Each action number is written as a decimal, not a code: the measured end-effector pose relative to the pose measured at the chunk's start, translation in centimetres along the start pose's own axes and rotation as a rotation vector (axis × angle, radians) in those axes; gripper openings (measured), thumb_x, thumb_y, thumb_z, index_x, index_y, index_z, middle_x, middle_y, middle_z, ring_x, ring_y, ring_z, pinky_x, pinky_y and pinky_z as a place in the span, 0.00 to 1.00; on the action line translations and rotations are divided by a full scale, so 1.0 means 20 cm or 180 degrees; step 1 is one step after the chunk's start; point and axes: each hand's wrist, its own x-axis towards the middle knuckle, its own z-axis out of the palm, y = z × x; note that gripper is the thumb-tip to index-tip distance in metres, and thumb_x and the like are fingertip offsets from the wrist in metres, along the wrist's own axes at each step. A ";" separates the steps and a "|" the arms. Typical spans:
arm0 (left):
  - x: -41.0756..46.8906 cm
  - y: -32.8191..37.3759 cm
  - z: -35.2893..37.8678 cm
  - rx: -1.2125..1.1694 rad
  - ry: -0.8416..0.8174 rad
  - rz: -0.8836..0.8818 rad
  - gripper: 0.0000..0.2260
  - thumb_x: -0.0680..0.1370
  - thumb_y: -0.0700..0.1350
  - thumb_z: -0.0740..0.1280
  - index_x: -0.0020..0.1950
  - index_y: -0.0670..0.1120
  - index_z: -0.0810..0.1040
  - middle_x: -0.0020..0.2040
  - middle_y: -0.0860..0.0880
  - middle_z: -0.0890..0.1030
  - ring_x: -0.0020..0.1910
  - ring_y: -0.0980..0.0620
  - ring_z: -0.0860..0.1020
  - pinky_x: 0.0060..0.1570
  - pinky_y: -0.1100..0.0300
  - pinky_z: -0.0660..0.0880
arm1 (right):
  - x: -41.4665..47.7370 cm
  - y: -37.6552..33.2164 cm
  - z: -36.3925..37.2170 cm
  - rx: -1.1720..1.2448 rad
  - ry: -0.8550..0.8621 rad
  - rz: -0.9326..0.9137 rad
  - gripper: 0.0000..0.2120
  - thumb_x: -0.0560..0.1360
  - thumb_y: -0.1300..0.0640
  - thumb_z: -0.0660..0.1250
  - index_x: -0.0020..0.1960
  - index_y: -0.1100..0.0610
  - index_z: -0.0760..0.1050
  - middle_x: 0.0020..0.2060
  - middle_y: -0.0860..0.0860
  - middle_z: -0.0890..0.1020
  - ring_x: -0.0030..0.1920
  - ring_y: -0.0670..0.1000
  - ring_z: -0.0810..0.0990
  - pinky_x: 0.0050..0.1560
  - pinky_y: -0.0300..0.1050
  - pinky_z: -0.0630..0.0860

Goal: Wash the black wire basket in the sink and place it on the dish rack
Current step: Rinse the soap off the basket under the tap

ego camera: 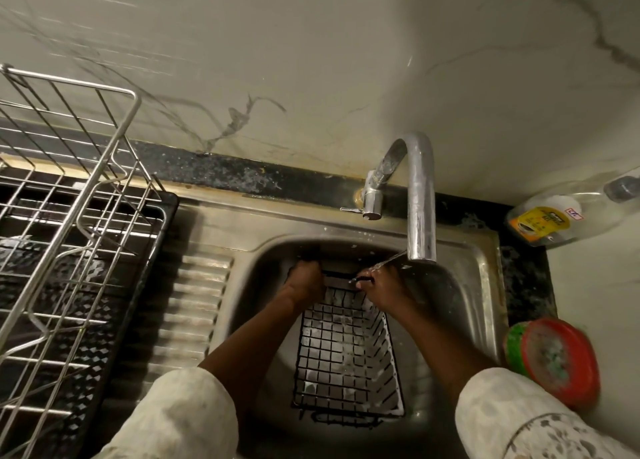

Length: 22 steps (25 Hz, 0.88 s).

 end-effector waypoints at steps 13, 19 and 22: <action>0.01 -0.03 0.04 0.0251 0.0039 0.0032 0.10 0.83 0.41 0.64 0.61 0.39 0.82 0.57 0.41 0.84 0.59 0.43 0.82 0.56 0.56 0.77 | 0.00 -0.13 0.08 -0.0517 0.0232 0.0497 0.13 0.76 0.51 0.72 0.59 0.54 0.79 0.55 0.54 0.82 0.57 0.55 0.80 0.56 0.47 0.77; -0.09 -0.14 0.00 0.0313 -0.0217 0.0053 0.12 0.85 0.39 0.60 0.65 0.37 0.77 0.60 0.42 0.81 0.59 0.45 0.82 0.48 0.65 0.76 | 0.03 -0.22 0.06 -0.0460 -0.0663 -0.0042 0.17 0.81 0.53 0.65 0.70 0.51 0.75 0.66 0.56 0.76 0.64 0.56 0.75 0.62 0.45 0.73; -0.08 -0.15 -0.03 0.0527 -0.0222 0.0232 0.10 0.84 0.43 0.63 0.58 0.41 0.82 0.53 0.44 0.85 0.51 0.47 0.84 0.52 0.58 0.80 | 0.03 -0.27 0.05 -0.0739 -0.0843 -0.0311 0.16 0.82 0.57 0.62 0.68 0.50 0.74 0.64 0.56 0.76 0.62 0.55 0.76 0.61 0.51 0.76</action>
